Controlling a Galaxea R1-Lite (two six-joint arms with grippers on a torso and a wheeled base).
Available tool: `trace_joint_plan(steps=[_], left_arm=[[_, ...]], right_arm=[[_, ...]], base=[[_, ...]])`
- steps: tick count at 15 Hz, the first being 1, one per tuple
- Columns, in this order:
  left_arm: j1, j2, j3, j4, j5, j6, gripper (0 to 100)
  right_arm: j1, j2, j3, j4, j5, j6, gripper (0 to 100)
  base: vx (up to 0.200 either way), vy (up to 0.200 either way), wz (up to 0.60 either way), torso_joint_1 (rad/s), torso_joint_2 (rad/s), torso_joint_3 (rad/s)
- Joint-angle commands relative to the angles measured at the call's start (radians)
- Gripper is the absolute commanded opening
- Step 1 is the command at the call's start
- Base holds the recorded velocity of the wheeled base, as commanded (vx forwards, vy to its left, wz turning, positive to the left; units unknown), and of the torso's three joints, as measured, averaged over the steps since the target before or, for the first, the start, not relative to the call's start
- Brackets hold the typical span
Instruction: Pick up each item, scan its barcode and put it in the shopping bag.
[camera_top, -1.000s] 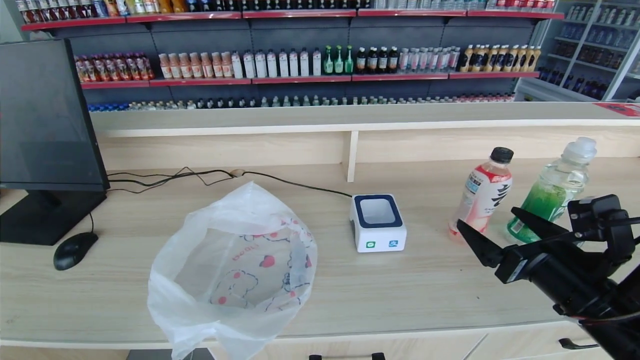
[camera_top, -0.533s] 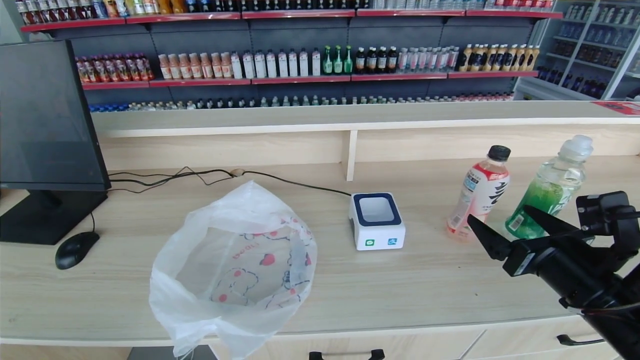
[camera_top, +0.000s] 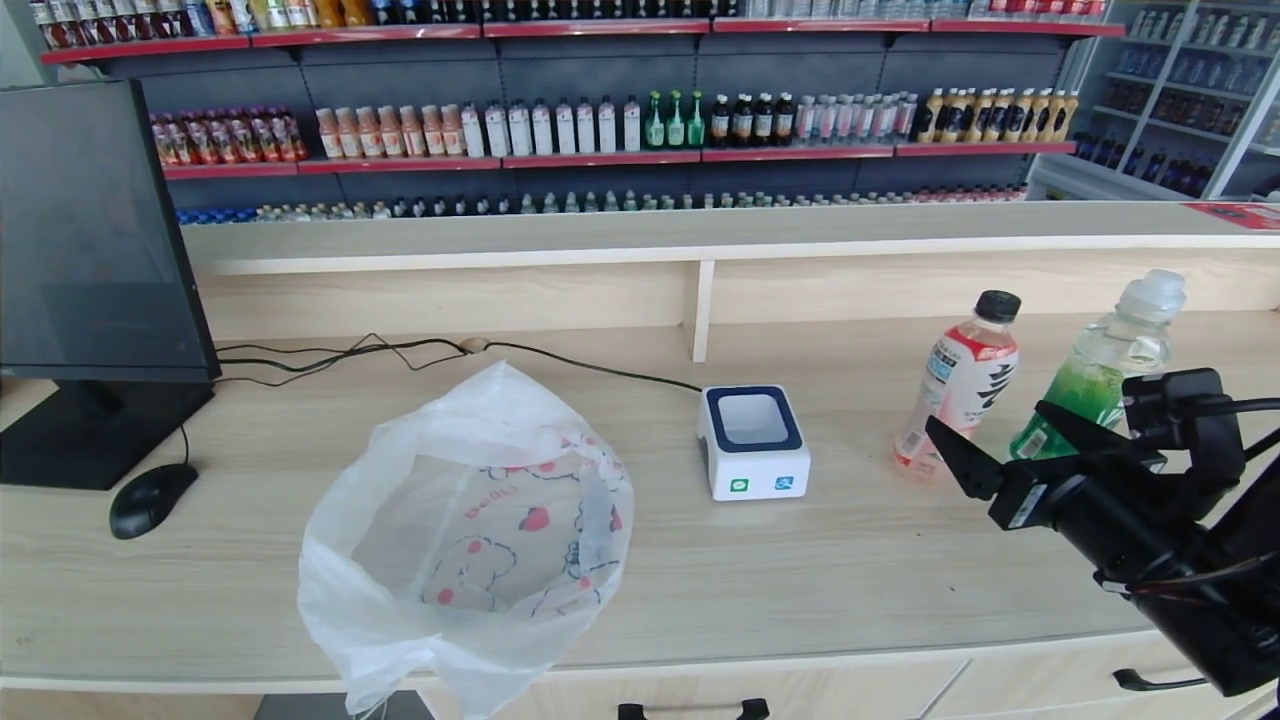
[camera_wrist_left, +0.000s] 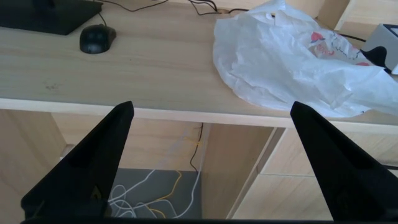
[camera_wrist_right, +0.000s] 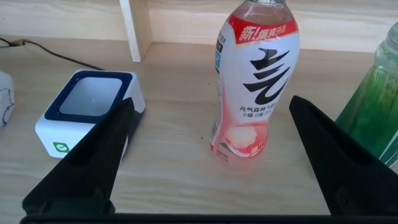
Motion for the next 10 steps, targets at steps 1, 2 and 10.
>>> trace_joint_plan(steps=[1,2,10], left_arm=[[0.0,0.001,0.0,0.0,0.0,-0.001,100],[0.0,0.001,0.0,0.0,0.0,-0.001,100],[0.0,0.0,0.0,0.0,0.0,0.001,100]], right_arm=[[0.001,0.026,-0.009,-0.001,0.0,0.0,100],[-0.001,0.049,-0.024,-0.001,0.0,0.0,100],[-0.033,0.122,-0.057,-0.001,0.002,0.041,100]], base=[[0.0,0.0,0.0,0.0,0.0,0.0],[0.0,0.0,0.0,0.0,0.0,0.0],[0.0,0.0,0.0,0.0,0.0,0.0]])
